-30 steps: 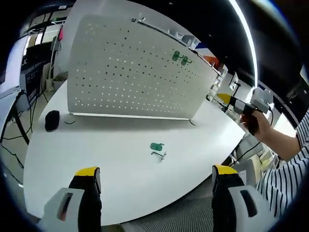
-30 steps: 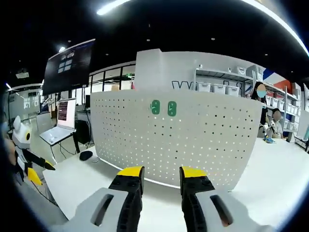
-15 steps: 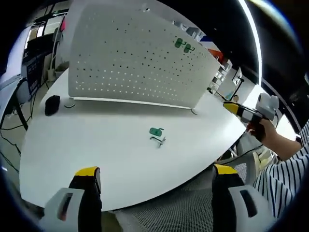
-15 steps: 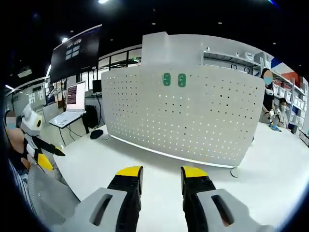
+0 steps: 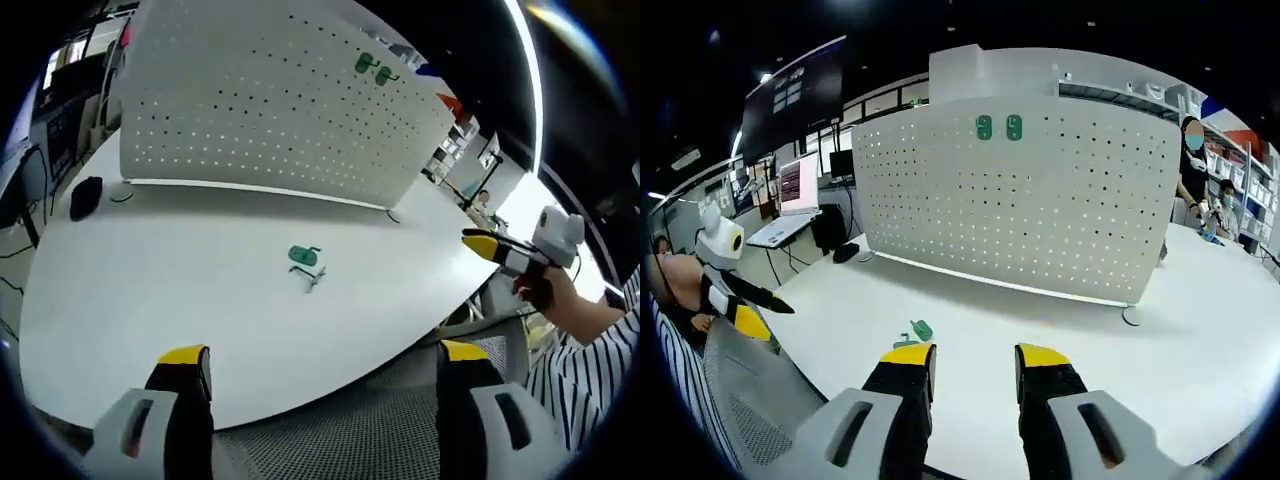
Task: Insert the hook assembly into the mounting plate slot until the hook locks in place.
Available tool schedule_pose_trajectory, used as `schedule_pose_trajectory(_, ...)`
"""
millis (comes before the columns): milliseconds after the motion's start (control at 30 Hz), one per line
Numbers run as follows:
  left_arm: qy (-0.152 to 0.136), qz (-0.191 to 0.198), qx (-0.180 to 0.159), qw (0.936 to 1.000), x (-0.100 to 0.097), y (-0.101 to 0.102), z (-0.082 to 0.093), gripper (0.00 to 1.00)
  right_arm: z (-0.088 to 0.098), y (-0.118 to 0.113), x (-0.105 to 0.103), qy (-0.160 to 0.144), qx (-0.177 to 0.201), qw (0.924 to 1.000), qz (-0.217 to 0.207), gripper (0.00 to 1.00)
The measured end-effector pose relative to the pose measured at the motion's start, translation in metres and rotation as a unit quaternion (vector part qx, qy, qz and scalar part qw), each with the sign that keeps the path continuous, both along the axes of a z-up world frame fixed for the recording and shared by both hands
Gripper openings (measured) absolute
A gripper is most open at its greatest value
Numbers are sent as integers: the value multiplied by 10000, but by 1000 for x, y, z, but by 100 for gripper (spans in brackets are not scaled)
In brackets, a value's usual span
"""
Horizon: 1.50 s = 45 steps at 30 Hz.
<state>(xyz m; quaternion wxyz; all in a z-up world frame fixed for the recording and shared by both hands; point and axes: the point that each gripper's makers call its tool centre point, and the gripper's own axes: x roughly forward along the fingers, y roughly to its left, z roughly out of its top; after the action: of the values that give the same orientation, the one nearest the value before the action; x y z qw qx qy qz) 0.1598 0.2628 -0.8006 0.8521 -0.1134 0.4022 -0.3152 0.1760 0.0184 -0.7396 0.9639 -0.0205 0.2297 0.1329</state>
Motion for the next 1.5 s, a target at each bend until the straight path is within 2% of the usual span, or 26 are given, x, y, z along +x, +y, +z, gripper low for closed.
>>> schedule_pose_trajectory(133, 94, -106, -66, 9999, 5, -11, -8, 94, -4, 0, -4, 88, 16, 10000, -32, 28)
schedule_pose_trajectory(367, 188, -338, -53, 9992, 15, -25, -20, 92, -18, 10, -11, 345, 6, 9993, 151, 28)
schedule_pose_trajectory(400, 181, -482, -34, 9987, 16, -29, -22, 93, -20, 11, -13, 396, 13, 9990, 182, 28)
schedule_pose_trajectory(533, 177, -567, -44, 9982, 25, -37, -28, 90, -30, 25, -21, 753, 42, 9958, 519, 28)
schedule_pose_trajectory(833, 215, -706, -161, 9971, 44, -62, -51, 81, -38, 34, -26, 934, 57, 9938, 597, 28)
schedule_pose_trajectory(1000, -210, -760, -114, 9968, 60, -71, -56, 70, -42, 29, -27, 983, 103, 9939, 490, 28)
schedule_pose_trajectory(1067, -223, -752, -93, 9969, 62, -72, -62, 64, -34, 24, -23, 832, 123, 9958, 361, 26)
schedule_pose_trajectory(1167, -437, -689, -123, 9966, 69, -75, -65, 59, -29, 21, -19, 713, 89, 9970, 295, 25)
schedule_pose_trajectory(1267, -530, -771, -79, 9956, 70, -79, -72, 52, -28, 19, -17, 689, 98, 9973, 245, 25)
schedule_pose_trajectory(1367, -446, -855, -84, 9953, 68, -82, -80, 42, -33, 19, -18, 750, 78, 9968, 249, 25)
schedule_pose_trajectory(1500, -558, -884, -84, 9945, 72, -87, -83, 36, -37, 18, -20, 822, 86, 9963, 250, 24)
